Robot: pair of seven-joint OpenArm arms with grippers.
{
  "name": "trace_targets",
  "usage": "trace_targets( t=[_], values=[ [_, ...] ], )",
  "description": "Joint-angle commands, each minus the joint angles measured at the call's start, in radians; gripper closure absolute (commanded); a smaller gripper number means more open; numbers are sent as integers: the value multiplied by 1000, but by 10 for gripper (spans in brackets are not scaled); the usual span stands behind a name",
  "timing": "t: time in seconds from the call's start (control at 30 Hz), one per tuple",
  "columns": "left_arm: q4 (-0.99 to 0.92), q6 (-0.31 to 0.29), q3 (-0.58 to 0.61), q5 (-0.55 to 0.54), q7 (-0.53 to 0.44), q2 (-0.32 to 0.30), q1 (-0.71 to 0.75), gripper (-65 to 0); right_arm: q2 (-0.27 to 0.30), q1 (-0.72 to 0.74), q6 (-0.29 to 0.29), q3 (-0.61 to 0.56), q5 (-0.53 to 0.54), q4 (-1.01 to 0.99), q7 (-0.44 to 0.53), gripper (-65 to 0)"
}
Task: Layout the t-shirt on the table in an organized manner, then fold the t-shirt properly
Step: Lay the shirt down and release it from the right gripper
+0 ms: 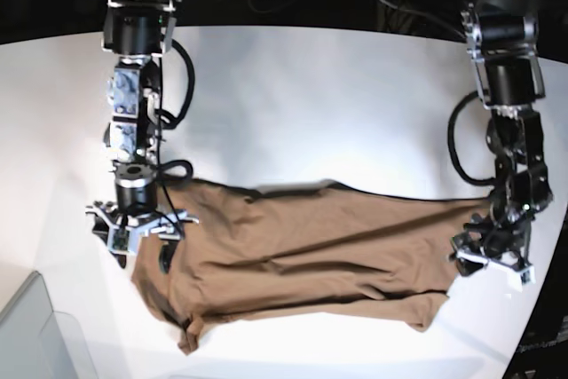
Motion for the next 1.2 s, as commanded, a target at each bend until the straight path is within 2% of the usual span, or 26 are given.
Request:
trace_targets(
  t=[0.0,0.2,0.4,0.57,0.7,0.83,0.97,1.0,1.07,1.17],
  values=[
    [10,6,-32,5,-29,-20,-9,-367,11,-7,-1,1,6,27,20,-448],
    [-116,4,-56,5,-32,-25,30,-367,11,-115,-1,4,6,81,21,-448],
    [-228,4,-49,7,-146,-19,27,-367,-1,-174,-1,5,6,95,21,-448],
    [-291,3,-44,8,-155,-17,25,-366,-1,-214,-1,5,6,95,21,-448],
    [-358,1,57,8,-172,-26,25,-366,-3,-240,-1,5,6,93,21,-448],
    [-397,1,145,8,-264,-26,34,-365,-4,-253,-1,5,8,91,21,-448],
    [-417,1,179,5,-273,-22,34,-363,-3,-265,-1,5,8,91,21,-448],
    [-417,1,179,5,-272,-20,34,-347,-3,-270,-1,5,8,91,21,-448],
    [-415,1,179,5,-275,-22,34,-276,-3,-273,-1,5,8,91,21,-448],
    [-415,1,177,5,-278,-26,34,-95,-3,-274,-1,5,6,87,14,-448]
  ],
)
